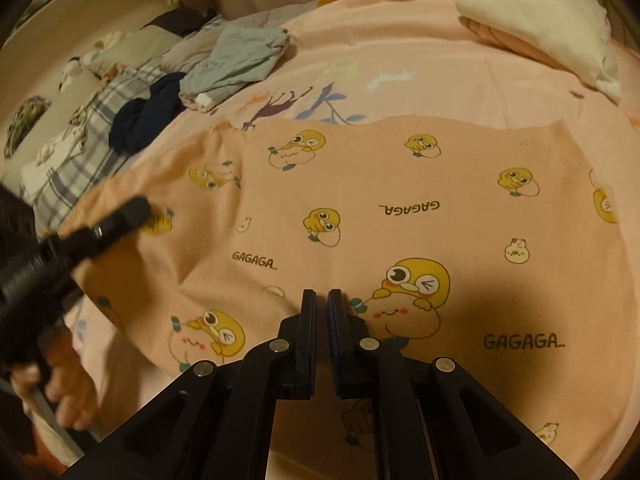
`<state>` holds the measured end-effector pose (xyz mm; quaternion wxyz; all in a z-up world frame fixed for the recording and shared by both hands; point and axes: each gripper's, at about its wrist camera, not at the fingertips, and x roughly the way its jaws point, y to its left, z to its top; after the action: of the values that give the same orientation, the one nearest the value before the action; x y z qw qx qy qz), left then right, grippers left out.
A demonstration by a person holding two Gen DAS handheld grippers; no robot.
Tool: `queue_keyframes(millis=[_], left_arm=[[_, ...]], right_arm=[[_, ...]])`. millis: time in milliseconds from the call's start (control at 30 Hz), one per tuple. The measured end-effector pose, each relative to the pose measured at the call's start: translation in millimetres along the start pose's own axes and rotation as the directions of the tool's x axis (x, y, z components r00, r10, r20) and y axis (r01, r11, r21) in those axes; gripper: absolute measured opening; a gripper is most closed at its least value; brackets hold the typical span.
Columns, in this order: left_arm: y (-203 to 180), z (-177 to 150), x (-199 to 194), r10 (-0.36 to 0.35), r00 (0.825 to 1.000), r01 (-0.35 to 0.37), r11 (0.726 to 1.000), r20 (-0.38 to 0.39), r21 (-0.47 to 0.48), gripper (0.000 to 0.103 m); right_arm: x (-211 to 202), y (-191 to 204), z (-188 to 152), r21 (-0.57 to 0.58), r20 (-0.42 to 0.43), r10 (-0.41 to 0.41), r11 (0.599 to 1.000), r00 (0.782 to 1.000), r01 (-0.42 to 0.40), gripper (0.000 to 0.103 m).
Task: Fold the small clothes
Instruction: 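Lift the side edge with the left tool and fold it over the shirt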
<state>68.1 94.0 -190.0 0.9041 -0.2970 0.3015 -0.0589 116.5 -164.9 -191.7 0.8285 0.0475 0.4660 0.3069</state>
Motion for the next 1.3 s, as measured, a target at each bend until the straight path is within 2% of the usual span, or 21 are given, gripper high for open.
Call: queue_keyframes(millis=[267,400,567,633,833,900,967,1033,1067,1133,1200,1267,1300], left_arm=[[-43.8,-1.0,-8.4,-0.084,0.996,0.081,0.994,0.033,0.077,0.013],[-57.3,-3.1,-5.7,-0.122,0.992,0.120,0.991,0.019,0.064,0.013],[-78.0,-6.2,-2.3,-0.124,0.992,0.122,0.989,0.024,0.082,0.013],[-87.7,-7.9,1.7,-0.148,0.989,0.147,0.987,0.009,0.072,0.013],[-122.5,-22.3,20.6,-0.167,0.985,0.170,0.981,-0.044,0.092,0.013],[-129.4,-29.0,25.2,-0.182,0.982,0.187,0.978,-0.056,0.091,0.013],[-135.5,-37.0,30.7,-0.190,0.979,0.196,0.977,-0.076,0.088,0.013],[-141.5,-46.5,41.5,-0.191,0.976,0.200,0.976,-0.107,0.086,0.013],[-145.0,-52.7,49.0,-0.190,0.974,0.201,0.976,-0.125,0.087,0.013],[-150.3,-65.6,64.0,-0.175,0.971,0.189,0.979,-0.161,0.079,0.013],[-153.9,-74.4,74.1,-0.166,0.967,0.182,0.981,-0.194,0.064,0.013],[-157.5,-83.9,81.2,-0.159,0.963,0.176,0.983,-0.220,0.060,0.013],[-160.5,-87.9,82.6,-0.152,0.962,0.171,0.983,-0.226,0.067,0.013]], right_arm=[[2.9,-17.6,-3.3,0.106,0.043,0.096,0.989,0.994,-0.100,0.009],[1.9,-18.6,-5.9,0.124,0.061,0.118,0.984,0.991,-0.125,0.009],[-0.7,-35.9,-12.5,0.202,0.091,0.223,0.950,0.971,-0.237,0.009],[-2.1,-42.9,-14.3,0.234,0.092,0.261,0.932,0.961,-0.275,0.009],[-7.2,-52.3,-14.8,0.274,0.087,0.303,0.908,0.949,-0.316,0.009],[-16.2,-64.8,-17.6,0.322,0.080,0.302,0.894,0.950,-0.312,0.009],[-32.3,-84.5,-21.5,0.375,0.068,0.258,0.889,0.964,-0.264,0.009],[-54.6,-104.5,-27.0,0.401,0.123,0.221,0.880,0.967,-0.253,0.009],[-67.8,-116.9,-31.1,0.417,0.165,0.222,0.867,0.961,-0.272,0.010],[-86.2,-140.0,-39.5,0.464,0.223,0.220,0.833,0.950,-0.302,0.015],[-90.9,-157.5,-47.1,0.507,0.253,0.230,0.796,0.940,-0.331,0.031],[-88.5,-175.7,-58.2,0.569,0.282,0.252,0.733,0.926,-0.373,0.047],[-85.0,-182.7,-62.5,0.588,0.292,0.286,0.699,0.913,-0.407,0.050]])
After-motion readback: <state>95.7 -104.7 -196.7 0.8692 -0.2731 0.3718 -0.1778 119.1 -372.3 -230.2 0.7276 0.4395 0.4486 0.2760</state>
